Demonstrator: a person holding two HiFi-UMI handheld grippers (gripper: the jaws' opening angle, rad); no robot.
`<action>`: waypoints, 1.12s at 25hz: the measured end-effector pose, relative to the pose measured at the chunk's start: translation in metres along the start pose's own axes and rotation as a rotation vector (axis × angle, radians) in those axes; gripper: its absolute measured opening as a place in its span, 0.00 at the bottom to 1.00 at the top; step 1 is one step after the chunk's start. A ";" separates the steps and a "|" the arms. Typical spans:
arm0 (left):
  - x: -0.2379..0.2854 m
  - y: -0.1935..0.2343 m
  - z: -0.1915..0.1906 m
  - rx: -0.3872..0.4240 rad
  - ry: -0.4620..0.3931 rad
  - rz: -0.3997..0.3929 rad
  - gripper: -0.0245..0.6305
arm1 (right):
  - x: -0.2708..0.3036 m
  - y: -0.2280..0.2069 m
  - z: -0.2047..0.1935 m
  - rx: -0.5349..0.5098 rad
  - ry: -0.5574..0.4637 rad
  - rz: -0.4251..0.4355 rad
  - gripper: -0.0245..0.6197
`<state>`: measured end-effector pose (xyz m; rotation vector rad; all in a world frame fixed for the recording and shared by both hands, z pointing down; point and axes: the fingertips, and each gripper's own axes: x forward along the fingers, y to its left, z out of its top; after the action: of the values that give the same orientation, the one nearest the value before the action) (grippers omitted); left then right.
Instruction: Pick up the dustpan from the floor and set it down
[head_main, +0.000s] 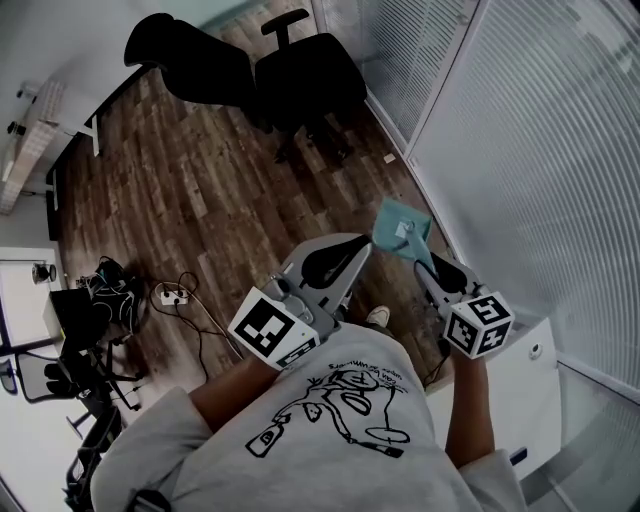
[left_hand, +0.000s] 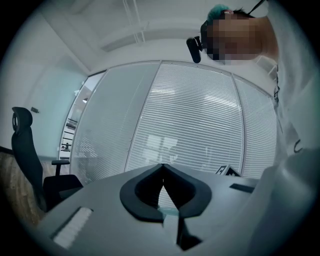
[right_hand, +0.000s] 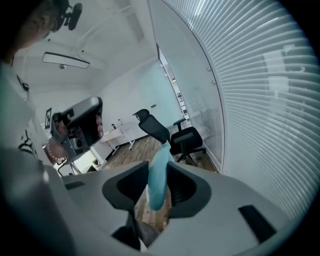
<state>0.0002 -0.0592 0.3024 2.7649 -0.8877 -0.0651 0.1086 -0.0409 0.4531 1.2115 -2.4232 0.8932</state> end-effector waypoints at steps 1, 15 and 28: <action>0.000 -0.001 0.001 0.001 -0.001 -0.001 0.04 | -0.007 0.004 0.008 -0.002 -0.010 0.001 0.21; 0.005 -0.003 0.004 0.010 -0.013 -0.006 0.04 | -0.082 0.056 0.079 -0.105 -0.128 0.006 0.21; 0.003 -0.008 0.004 0.011 -0.005 -0.009 0.04 | -0.089 0.058 0.080 -0.120 -0.125 -0.004 0.21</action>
<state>0.0064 -0.0555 0.2963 2.7807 -0.8795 -0.0692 0.1179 -0.0109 0.3232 1.2612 -2.5300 0.6793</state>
